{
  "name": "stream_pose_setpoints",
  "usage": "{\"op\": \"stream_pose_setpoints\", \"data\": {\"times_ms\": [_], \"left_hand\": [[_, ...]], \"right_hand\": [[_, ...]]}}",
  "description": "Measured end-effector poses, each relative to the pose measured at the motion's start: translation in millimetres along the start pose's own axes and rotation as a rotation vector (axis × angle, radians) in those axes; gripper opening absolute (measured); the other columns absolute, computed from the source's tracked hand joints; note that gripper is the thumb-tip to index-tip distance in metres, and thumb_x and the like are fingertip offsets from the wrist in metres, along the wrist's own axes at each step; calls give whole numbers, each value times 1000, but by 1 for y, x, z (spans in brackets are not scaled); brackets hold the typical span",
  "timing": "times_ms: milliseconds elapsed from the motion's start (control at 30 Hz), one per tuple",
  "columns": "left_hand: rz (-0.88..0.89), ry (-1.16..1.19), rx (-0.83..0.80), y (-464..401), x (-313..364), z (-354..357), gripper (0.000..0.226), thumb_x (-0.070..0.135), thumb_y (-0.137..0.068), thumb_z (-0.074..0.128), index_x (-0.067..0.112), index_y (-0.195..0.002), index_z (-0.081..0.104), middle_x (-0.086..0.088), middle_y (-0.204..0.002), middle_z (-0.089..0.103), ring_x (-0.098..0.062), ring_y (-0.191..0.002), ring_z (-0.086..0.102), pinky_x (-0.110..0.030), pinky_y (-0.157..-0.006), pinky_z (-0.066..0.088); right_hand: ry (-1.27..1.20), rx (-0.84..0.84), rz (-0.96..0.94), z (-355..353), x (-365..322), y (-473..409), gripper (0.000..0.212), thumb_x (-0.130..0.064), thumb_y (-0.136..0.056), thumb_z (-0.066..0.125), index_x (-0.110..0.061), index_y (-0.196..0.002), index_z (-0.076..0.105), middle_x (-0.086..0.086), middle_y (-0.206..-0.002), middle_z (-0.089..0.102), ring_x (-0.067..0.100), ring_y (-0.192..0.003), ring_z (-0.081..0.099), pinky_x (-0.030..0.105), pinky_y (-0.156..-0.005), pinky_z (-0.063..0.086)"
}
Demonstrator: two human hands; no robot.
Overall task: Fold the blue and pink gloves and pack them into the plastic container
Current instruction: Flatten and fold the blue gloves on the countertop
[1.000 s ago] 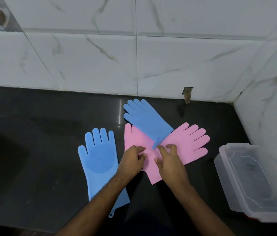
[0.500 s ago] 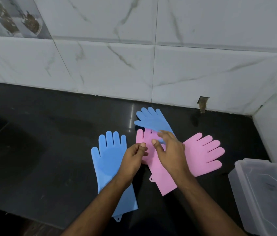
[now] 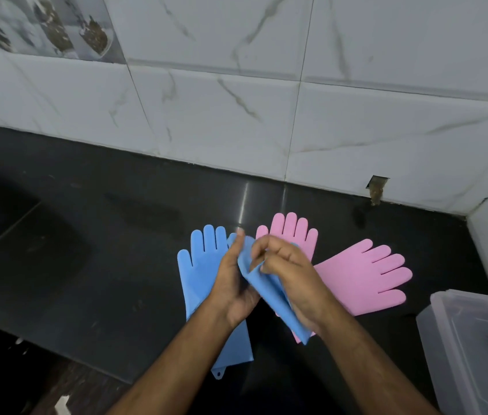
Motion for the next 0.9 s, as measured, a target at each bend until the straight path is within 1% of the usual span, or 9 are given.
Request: {"op": "stream_pose_setpoints", "data": {"times_ms": [100, 200, 300, 367, 400, 533, 633, 767, 900], "left_hand": [[-12, -106, 141, -2, -3, -20, 27, 30, -107, 47, 19, -89, 63, 1, -71, 69, -9, -57, 70, -23, -54, 60], [33, -140, 223, 6, 6, -31, 15, 2, -93, 44, 9, -92, 57, -10, -64, 63, -20, -55, 66, -32, -56, 58], [127, -26, 305, 11, 11, -43, 47, -8, -83, 47, 13, -120, 66, -22, -105, 77, -44, -97, 74, -56, -84, 62], [167, 17, 362, 15, 9, -52, 50, -7, -82, 49, 16, -123, 67, -23, -117, 74, -50, -110, 69, -65, -91, 57], [174, 35, 379, 17, 9, -58, 49, -7, -81, 51, 16, -122, 67, -24, -117, 74, -50, -108, 70, -65, -88, 58], [170, 74, 412, 23, 9, -73, 47, -3, -80, 52, 8, -123, 67, -28, -115, 74, -53, -111, 67, -72, -91, 52], [163, 59, 426, 28, 15, -85, 45, 4, -80, 53, 8, -122, 70, -29, -116, 73, -55, -112, 66, -75, -94, 49], [183, 79, 357, 30, 24, -95, 32, 18, -83, 61, 11, -109, 78, -24, -115, 75, -44, -97, 74, -57, -88, 60], [190, -40, 325, 24, 44, -105, 45, 43, -96, 61, 9, -123, 73, -24, -121, 73, -41, -112, 71, -57, -103, 53]], "right_hand": [[142, -167, 3, 12, 18, 7, 23, -17, -98, 50, -14, -87, 69, 4, -87, 72, 15, -91, 68, 24, -90, 51], [112, -22, -36, 5, 31, 8, 34, -41, -105, 48, -24, -88, 73, 0, -81, 75, 12, -83, 71, 17, -83, 52], [175, 318, -41, -6, 50, 2, 27, -43, -102, 52, -28, -88, 69, -3, -89, 73, 16, -84, 71, 26, -75, 58], [382, 402, 56, -8, 62, -1, 11, -45, -98, 58, -35, -101, 62, -10, -109, 63, 15, -100, 65, 26, -78, 56], [432, 352, 148, -4, 68, -2, 22, -49, -96, 59, -35, -112, 57, -9, -119, 56, 13, -106, 61, 25, -80, 54], [-37, 78, 500, 20, 91, -1, 51, -62, -93, 55, -29, -132, 50, -5, -125, 68, 19, -108, 70, 42, -90, 60], [-29, -58, 383, 35, 87, -6, 31, -45, -99, 60, -35, -128, 60, -7, -119, 75, 19, -106, 74, 51, -94, 59], [208, 17, 275, 46, 81, -27, 41, -20, -95, 63, -34, -132, 53, -12, -120, 71, 13, -104, 72, 45, -92, 60], [-50, -15, 254, 45, 88, -53, 43, -24, -94, 68, -33, -133, 55, -10, -125, 71, 12, -111, 71, 39, -92, 59]]}}
Point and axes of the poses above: each hand's wrist, its own y-axis away from the middle knuckle, its own z-axis out of the palm, x = y × z, the point moved 3 cm from there along -y, towards the middle knuckle
